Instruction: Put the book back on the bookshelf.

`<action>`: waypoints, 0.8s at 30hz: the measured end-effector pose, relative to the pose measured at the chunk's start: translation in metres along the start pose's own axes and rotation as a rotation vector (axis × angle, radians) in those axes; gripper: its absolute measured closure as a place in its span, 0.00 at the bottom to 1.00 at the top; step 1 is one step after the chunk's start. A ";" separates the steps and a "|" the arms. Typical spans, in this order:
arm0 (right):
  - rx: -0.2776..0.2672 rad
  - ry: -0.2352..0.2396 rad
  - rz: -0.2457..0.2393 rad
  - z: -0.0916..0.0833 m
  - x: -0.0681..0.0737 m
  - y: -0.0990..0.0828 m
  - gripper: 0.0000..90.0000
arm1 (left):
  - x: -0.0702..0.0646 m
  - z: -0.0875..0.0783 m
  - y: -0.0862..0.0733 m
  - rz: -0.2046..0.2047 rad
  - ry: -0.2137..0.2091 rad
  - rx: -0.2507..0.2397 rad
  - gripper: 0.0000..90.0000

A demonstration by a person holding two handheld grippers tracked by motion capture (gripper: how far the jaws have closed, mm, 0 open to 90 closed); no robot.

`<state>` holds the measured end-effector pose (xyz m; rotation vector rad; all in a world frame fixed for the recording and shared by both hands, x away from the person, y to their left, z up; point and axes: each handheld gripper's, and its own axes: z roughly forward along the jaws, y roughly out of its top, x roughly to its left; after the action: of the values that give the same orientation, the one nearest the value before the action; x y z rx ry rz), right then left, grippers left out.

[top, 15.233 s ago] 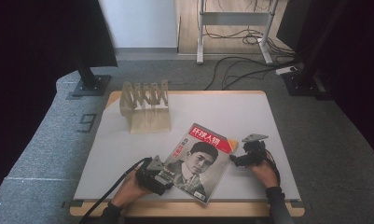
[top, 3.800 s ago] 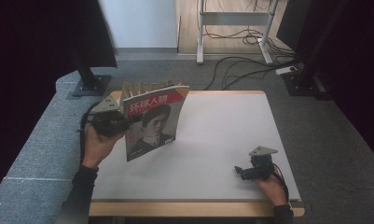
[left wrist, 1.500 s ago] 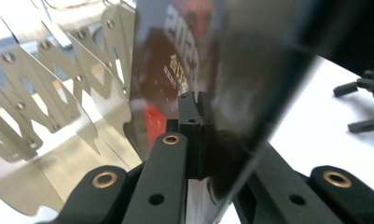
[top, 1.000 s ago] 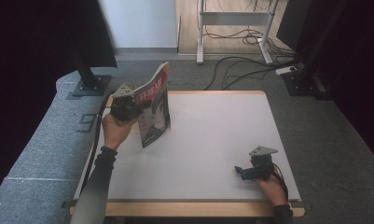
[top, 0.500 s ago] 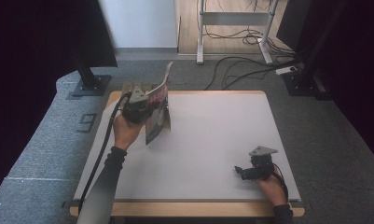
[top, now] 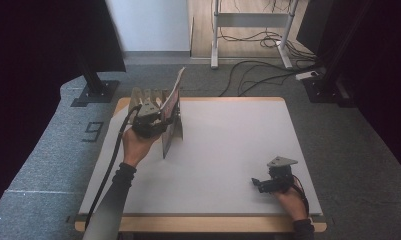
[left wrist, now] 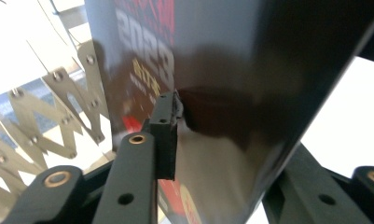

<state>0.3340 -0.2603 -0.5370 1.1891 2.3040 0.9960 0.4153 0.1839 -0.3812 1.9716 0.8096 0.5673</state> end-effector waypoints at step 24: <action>0.001 0.001 0.000 0.000 0.000 0.000 0.01 | 0.000 0.018 -0.018 -0.016 0.084 0.020 0.94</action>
<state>0.3340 -0.2604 -0.5369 1.1898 2.3047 0.9960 0.4214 0.1810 -0.4057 1.9683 0.8848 0.6383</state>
